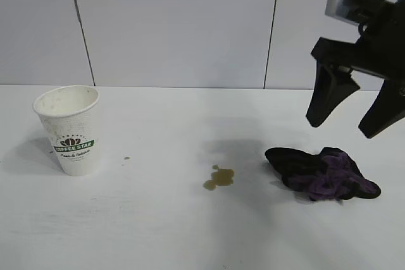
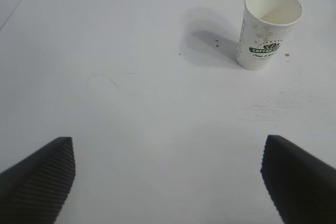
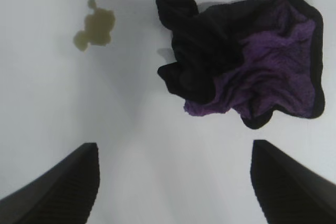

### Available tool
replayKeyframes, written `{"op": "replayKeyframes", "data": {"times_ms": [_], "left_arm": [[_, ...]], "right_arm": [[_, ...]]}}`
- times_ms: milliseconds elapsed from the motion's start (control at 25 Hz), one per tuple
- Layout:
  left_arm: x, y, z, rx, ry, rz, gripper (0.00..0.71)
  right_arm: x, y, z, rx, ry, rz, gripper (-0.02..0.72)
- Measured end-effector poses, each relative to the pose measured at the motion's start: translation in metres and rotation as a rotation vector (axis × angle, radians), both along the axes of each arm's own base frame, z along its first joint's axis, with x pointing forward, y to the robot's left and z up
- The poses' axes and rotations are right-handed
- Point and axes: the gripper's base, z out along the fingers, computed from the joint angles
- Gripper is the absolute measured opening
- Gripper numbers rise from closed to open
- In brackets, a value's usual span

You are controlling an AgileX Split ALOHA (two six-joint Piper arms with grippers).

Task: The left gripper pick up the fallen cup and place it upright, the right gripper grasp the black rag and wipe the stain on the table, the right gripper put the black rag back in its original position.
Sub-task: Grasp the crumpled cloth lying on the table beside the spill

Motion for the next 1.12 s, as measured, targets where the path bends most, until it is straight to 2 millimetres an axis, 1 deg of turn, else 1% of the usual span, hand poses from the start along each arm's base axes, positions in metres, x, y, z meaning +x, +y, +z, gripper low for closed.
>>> {"op": "replayKeyframes", "data": {"times_ms": [120,200,360,440,800,1000,1040,1120], "left_arm": [[0.0,0.0,0.0,0.0,0.0,0.0,0.694],[0.0,0.0,0.0,0.0,0.0,0.0,0.695],[0.0,0.0,0.0,0.001,0.0,0.0,0.695],[0.0,0.0,0.0,0.001,0.0,0.0,0.695],[0.0,0.0,0.0,0.001,0.0,0.0,0.695],[0.0,0.0,0.0,0.001,0.0,0.0,0.695],[0.0,0.0,0.0,0.001,0.0,0.0,0.695],[0.0,0.0,0.0,0.001,0.0,0.0,0.695]], "right_arm": [[0.008,0.017,-0.021,-0.029,-0.021,0.043,0.545],[0.012,0.024,-0.033,-0.043,-0.026,0.047,0.545],[0.017,0.024,-0.055,-0.089,0.009,0.03,0.545],[0.018,0.022,-0.061,-0.113,0.024,0.026,0.545],[0.025,0.016,-0.066,-0.182,-0.035,0.02,0.545],[0.03,0.015,-0.068,-0.195,-0.072,-0.023,0.545],[0.031,0.015,-0.068,-0.192,-0.083,-0.031,0.537],[0.033,0.015,-0.069,-0.187,-0.098,-0.049,0.479]]}}
